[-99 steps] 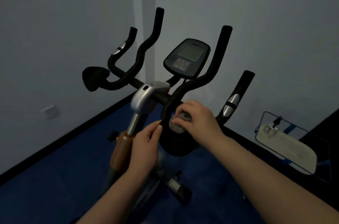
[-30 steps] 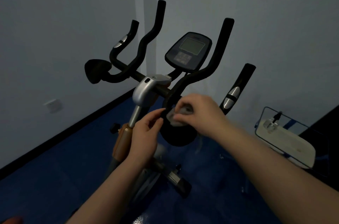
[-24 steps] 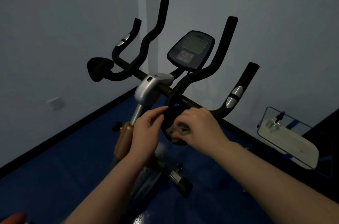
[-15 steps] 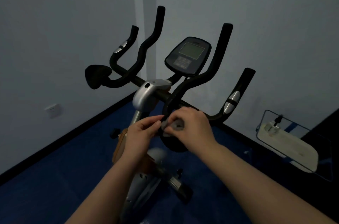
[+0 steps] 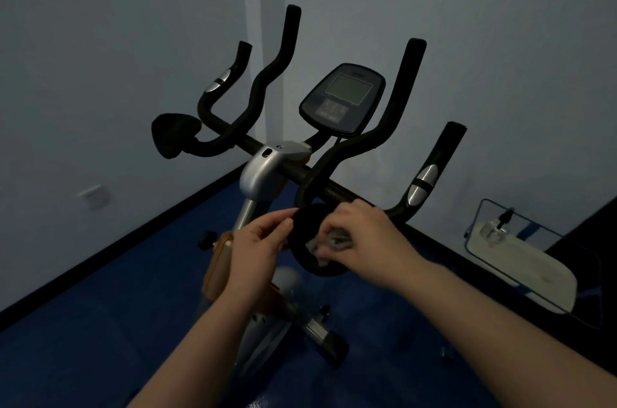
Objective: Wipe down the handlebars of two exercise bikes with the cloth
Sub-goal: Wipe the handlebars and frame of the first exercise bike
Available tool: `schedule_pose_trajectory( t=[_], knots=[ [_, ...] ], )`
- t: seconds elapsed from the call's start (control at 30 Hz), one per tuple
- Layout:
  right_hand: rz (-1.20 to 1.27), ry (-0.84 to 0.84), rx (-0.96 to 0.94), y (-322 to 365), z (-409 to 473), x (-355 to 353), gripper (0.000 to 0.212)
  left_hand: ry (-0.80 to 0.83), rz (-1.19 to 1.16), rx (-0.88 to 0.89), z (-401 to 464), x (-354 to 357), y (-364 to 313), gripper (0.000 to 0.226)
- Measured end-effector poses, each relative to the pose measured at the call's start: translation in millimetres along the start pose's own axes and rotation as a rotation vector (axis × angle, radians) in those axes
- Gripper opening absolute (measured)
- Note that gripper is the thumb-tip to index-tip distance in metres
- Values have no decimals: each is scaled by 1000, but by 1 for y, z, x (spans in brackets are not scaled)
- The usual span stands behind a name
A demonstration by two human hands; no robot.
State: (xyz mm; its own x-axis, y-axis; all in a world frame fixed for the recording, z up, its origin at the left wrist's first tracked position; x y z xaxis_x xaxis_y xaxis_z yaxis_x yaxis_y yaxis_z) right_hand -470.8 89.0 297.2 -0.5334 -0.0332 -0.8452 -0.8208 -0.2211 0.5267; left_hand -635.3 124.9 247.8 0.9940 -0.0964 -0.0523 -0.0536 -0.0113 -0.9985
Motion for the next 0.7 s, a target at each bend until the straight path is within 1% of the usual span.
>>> schedule_pose_trajectory(
  t=[0.03,0.07,0.1,0.13,0.23,0.27,0.3,0.37,0.43,0.47,0.5,0.53,0.63,0.7],
  knots=[
    [55,107,28,-2,0,-10,14,-1,8,15,-1,0,-1,21],
    [99,178,57,-2,4,-19,13,-1,13,31,-2,1,-3,21],
    [120,175,65,-4,11,-26,14,0,15,46,-2,2,-5,22],
    [134,102,65,-5,18,-28,14,1,14,58,-2,4,-7,23],
    [219,-225,94,-6,28,-10,14,-31,38,97,-4,10,-8,25],
    [228,-284,90,-7,22,-2,14,-47,55,109,-5,11,-7,25],
    [219,-311,79,-8,14,5,13,-58,70,115,-6,12,-7,25],
    [225,-279,69,-13,-6,8,13,-65,95,120,-6,12,-6,25],
    [287,-168,111,-13,-14,-4,12,-64,115,125,-5,11,-6,26],
    [285,-114,137,-12,-12,-10,11,-56,124,130,-5,11,-7,27],
    [258,-97,150,-11,-6,-14,12,-50,132,134,-5,11,-7,27],
    [235,-128,153,-10,1,-16,12,-50,135,138,-5,11,-7,28],
    [256,-318,161,-9,14,-8,12,-61,149,144,-7,12,-7,28],
    [287,-356,147,-12,5,1,13,-66,148,144,-8,12,-8,28]
  ],
)
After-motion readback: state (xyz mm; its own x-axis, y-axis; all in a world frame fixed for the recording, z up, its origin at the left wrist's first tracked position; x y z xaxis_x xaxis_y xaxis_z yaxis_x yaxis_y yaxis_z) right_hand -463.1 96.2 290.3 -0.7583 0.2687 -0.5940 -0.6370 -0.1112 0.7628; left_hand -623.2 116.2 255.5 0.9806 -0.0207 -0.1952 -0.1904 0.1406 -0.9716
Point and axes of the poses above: each hand's wrist, its own z-axis towards the middle knuckle, its own x-axis out of the palm, y = z × x, the point moved 1 cm from there along z, towards the middle knuckle, and after that the axes turned 10 degrees about z, right-handed, at the moved point
